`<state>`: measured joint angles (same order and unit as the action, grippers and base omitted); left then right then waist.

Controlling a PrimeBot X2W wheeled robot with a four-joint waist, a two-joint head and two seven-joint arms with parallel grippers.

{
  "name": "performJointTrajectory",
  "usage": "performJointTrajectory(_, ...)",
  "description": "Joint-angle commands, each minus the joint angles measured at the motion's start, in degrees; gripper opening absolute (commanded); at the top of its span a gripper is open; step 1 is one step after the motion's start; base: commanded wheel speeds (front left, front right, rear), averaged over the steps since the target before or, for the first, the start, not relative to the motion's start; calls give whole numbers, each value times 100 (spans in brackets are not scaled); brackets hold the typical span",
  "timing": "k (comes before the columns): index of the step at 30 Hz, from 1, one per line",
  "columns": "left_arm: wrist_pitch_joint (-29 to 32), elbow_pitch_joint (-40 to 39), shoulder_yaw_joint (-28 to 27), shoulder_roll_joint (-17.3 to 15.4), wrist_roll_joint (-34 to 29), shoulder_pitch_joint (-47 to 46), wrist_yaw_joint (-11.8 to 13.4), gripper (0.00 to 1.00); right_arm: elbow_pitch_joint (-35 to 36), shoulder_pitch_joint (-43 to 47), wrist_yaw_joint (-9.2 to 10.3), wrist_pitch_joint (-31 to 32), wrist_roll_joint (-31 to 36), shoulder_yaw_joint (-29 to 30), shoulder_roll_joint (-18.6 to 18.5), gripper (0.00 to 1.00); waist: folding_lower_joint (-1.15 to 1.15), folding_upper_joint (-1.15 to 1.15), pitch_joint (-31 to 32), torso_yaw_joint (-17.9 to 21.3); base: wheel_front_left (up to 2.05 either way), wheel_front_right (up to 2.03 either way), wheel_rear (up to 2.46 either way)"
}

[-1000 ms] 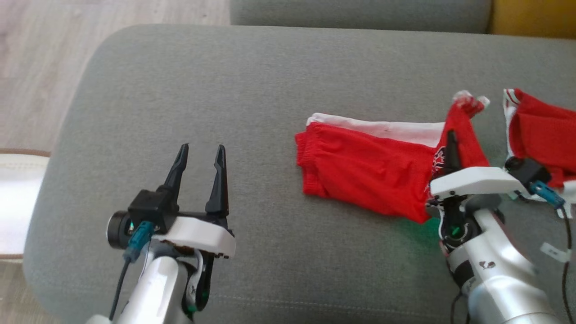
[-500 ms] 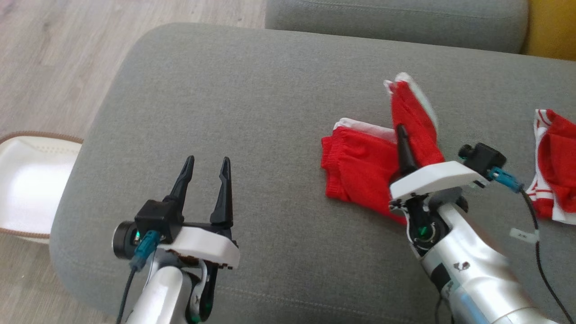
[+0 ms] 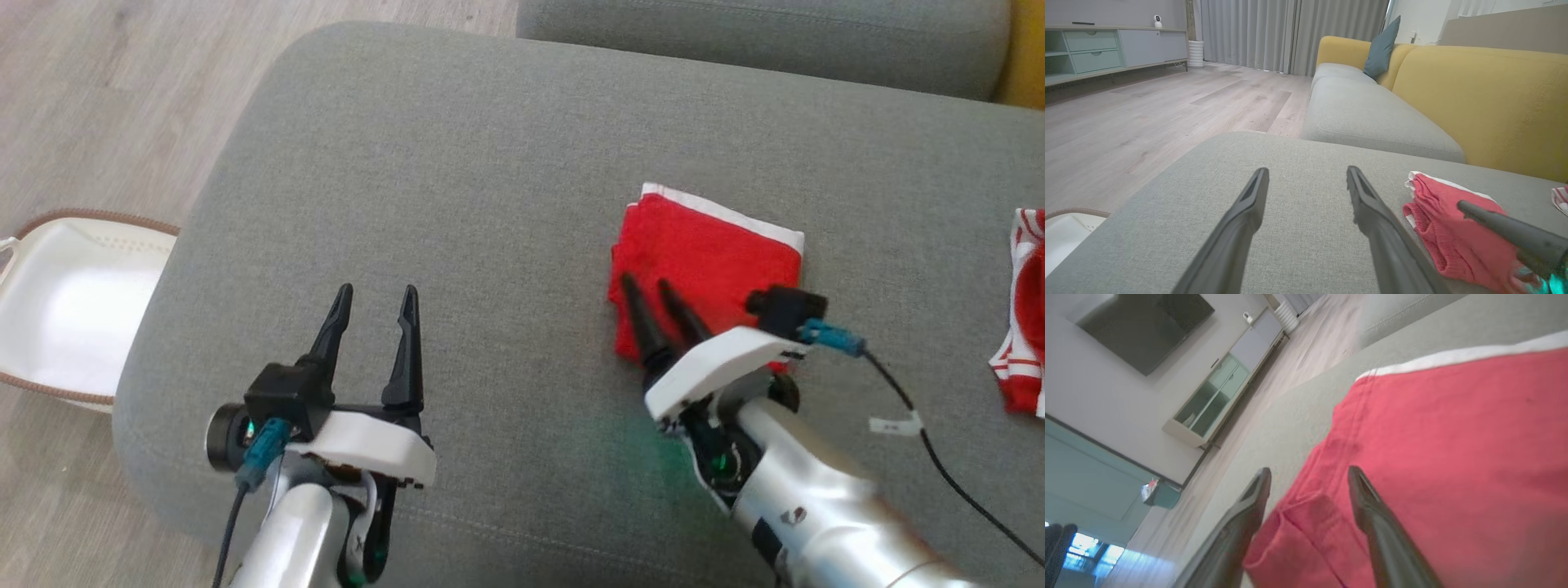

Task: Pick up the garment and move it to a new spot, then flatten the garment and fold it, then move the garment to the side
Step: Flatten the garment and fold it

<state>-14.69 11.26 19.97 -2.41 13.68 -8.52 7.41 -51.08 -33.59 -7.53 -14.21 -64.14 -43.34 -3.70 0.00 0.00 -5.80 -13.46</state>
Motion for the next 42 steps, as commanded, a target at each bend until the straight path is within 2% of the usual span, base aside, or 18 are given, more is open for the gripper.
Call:
performJointTrajectory(1, -30, -166, -146, -47, 34, -223, 21, 100, 114, -254, 4, -78, -41, -145, 82, 100, 0, 0, -10, -7, 0, 0, 0)
performJointTrajectory(7, -30, -164, -108, -47, 82, -244, 62, 100, 54, -273, 4, -55, -204, -907, 82, 100, 0, 0, -23, -2, 0, 0, 0)
performJointTrajectory(13, -30, -144, -104, -47, 102, -266, 88, 100, 34, -283, 4, 243, -624, -1477, 82, 100, 0, 0, 7, 67, 0, 0, 0)
performJointTrajectory(23, -30, -167, -295, -47, 26, -213, 70, 100, -113, -792, 4, -50, -945, -1493, 82, 100, 0, 0, 155, 428, 0, 0, 0)
performJointTrajectory(29, -30, -198, -403, -47, -14, -176, 61, 100, -81, -1032, 4, -75, -706, -958, 82, 100, 0, 0, 270, 693, 0, 0, 0)
performJointTrajectory(32, -30, -221, -455, -47, -31, -160, 59, 100, -28, -1074, 4, -77, -298, -404, 82, 100, 0, 0, 328, 828, 0, 0, 0)
performJointTrajectory(35, -30, -247, -495, -47, -57, -150, 56, 100, 18, -1043, 4, -77, 262, 207, 77, 100, 0, 0, 368, 943, 0, 0, 0)
performJointTrajectory(42, -30, -346, -565, -47, -106, -212, 34, 100, 484, -572, 4, -78, 2060, 1703, -165, 100, 0, 0, 359, 1155, 0, 0, 0)
